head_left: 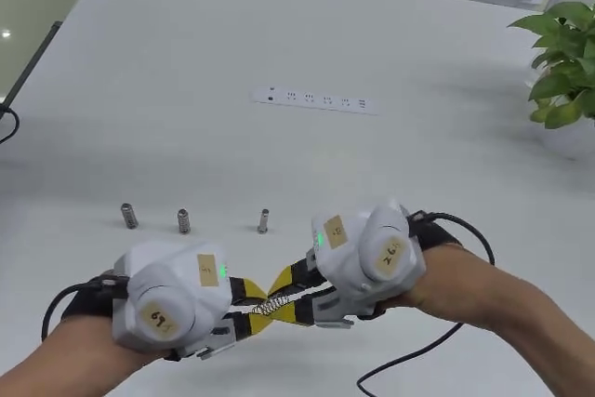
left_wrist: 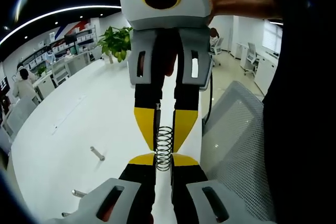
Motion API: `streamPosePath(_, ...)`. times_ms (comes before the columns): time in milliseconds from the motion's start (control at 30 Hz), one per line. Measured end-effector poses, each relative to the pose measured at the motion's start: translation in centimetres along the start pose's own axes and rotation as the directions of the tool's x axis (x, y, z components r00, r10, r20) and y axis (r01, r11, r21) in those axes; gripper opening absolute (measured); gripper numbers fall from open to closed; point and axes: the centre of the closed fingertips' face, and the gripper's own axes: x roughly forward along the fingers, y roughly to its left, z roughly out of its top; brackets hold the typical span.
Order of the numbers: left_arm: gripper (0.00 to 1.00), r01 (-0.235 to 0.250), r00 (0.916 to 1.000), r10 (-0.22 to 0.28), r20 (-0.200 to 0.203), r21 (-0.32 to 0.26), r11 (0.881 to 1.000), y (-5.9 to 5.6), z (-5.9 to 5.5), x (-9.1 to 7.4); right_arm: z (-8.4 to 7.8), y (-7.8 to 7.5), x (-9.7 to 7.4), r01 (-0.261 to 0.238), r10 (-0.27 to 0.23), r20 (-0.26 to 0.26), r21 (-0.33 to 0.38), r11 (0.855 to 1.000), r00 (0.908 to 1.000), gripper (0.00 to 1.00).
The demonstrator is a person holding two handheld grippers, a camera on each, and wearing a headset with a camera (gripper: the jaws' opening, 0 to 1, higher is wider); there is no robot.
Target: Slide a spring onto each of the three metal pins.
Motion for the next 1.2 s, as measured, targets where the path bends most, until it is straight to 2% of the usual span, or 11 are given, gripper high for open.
streamPosePath(367, 0.03, -0.019, 0.9998, 0.019, 0.011, -0.028, 0.999, 0.4, -0.3, -0.1, 0.1, -0.5, 0.1, 0.021, -0.021, 0.019, 0.024, 0.999, 0.9996, 0.09)
streamPosePath(633, 0.09, -0.054, 0.9982, 0.056, 0.022, -0.091, 0.994, 1.5, -0.9, -1.0, -0.2, -0.9, -0.6, 0.04, -0.044, 0.048, 0.069, 0.997, 0.9979, 0.09)
streamPosePath(800, 0.11, -0.087, 0.9944, 0.095, 0.047, -0.154, 0.984, 2.4, -1.1, -1.9, -0.9, -1.5, -1.1, 0.066, -0.071, 0.048, 0.103, 0.993, 0.9963, 0.09)
streamPosePath(933, 0.13, -0.117, 0.9903, 0.129, 0.052, -0.193, 0.974, 3.1, -1.4, -2.6, -1.3, -1.9, -1.5, 0.076, -0.084, 0.055, 0.126, 0.989, 0.995, 0.09)
streamPosePath(1200, 0.16, -0.171, 0.9793, 0.193, 0.063, -0.258, 0.951, 4.5, -2.0, -3.9, -2.2, -2.7, -1.9, 0.103, -0.11, 0.035, 0.151, 0.983, 0.9933, 0.09)
